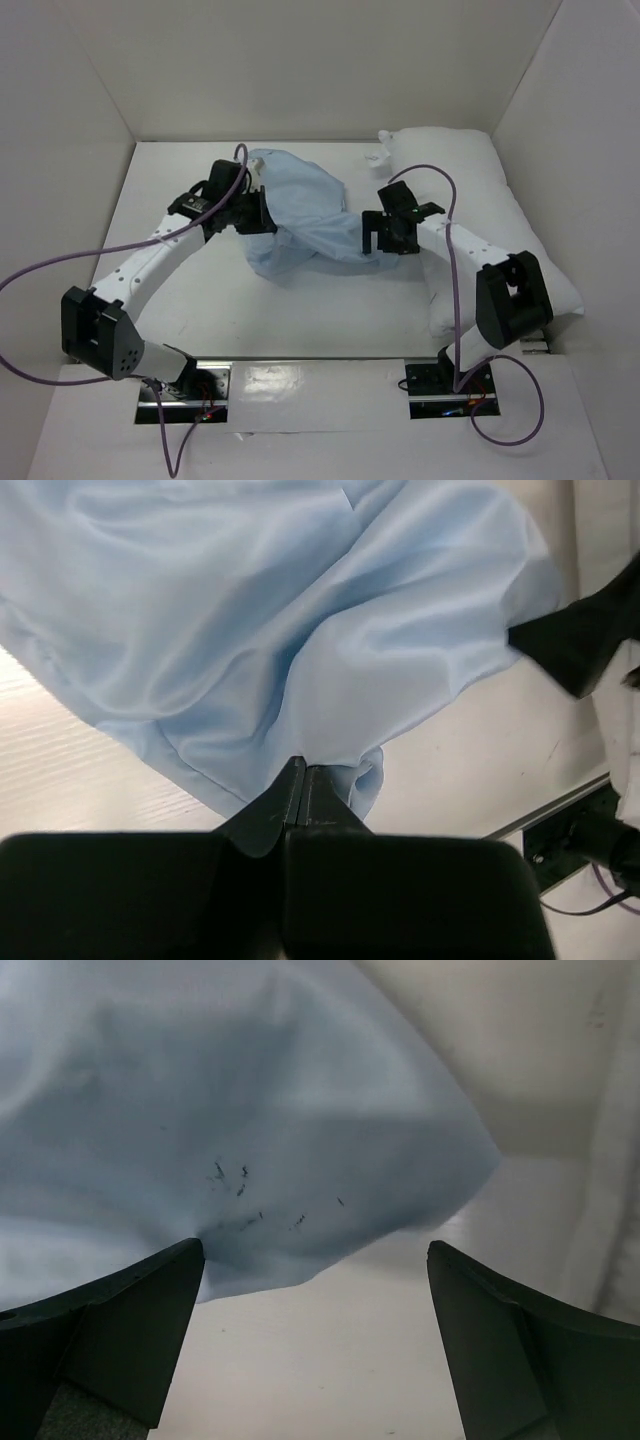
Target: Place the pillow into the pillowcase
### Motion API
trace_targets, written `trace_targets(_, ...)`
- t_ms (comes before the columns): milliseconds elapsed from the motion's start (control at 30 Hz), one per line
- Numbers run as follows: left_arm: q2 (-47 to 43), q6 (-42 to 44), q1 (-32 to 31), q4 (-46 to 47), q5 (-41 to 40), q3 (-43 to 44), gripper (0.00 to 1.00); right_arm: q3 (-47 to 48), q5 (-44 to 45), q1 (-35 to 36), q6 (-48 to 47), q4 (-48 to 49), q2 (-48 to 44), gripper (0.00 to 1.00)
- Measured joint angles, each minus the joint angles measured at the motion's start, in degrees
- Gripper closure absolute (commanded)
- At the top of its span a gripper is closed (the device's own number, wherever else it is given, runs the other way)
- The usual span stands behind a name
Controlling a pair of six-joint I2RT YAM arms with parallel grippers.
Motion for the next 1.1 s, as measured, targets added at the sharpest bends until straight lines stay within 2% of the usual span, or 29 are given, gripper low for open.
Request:
trace_targets(67, -1.9, 0.0, 2.1, -0.9, 0.4, 0.5, 1.00, -0.1, 0.0, 1.7, -0.1, 0.1, 2.2, 0.00)
trace_targets(133, -2.2, 0.0, 3.1, -1.4, 1.0, 1.1, 1.00, -0.7, -0.1, 2.7, -0.3, 0.4, 3.1, 0.08)
trace_targets(167, -2.2, 0.0, 3.4, -1.6, 1.4, 1.4, 1.00, -1.2, -0.1, 3.1, -0.5, 0.5, 3.4, 0.19)
trace_targets(200, -2.2, 0.0, 3.7, -2.0, 1.7, 1.6, 1.00, -1.8, -0.2, 3.4, -0.5, 0.9, 3.6, 0.33)
trace_targets(233, -2.2, 0.0, 3.9, -2.3, 1.9, 1.7, 1.00, -2.3, -0.5, 3.5, -0.6, 1.2, 3.7, 0.63)
trace_targets(300, -2.2, 0.0, 4.3, -3.1, 2.3, 2.4, 1.00, -3.0, -1.5, 3.9, 0.1, 1.9, 4.1, 0.86)
trace_targets(367, -2.2, 0.0, 4.7, -4.3, 2.7, 3.8, 1.00, -3.3, -1.9, 3.9, 0.6, 2.6, 4.3, 1.00)
trace_targets(500, -2.2, 0.1, 6.0, -5.7, 3.9, 9.1, 1.00, -1.6, -1.0, 4.0, 1.5, 3.3, 4.0, 1.00)
trace_targets(633, -2.6, 0.5, 7.1, -7.6, 4.2, 17.0, 1.00, 5.4, 1.8, 4.2, 0.5, 2.8, 1.4, 1.00)
trace_targets(833, -6.5, 1.3, 8.7, -8.7, 4.0, 27.3, 1.00, 14.0, 2.9, 4.2, -0.7, 3.8, -9.2, 1.00)
trace_targets(967, -10.0, 1.2, 8.8, -9.6, 2.8, 30.6, 1.00, 17.7, 2.4, 4.9, -1.2, 3.7, -14.9, 1.00)
trace_targets(1100, -12.0, 1.2, 8.9, -11.4, 2.4, 33.4, 1.00, 24.2, 2.0, 5.6, -2.2, 2.1, -16.2, 1.00)
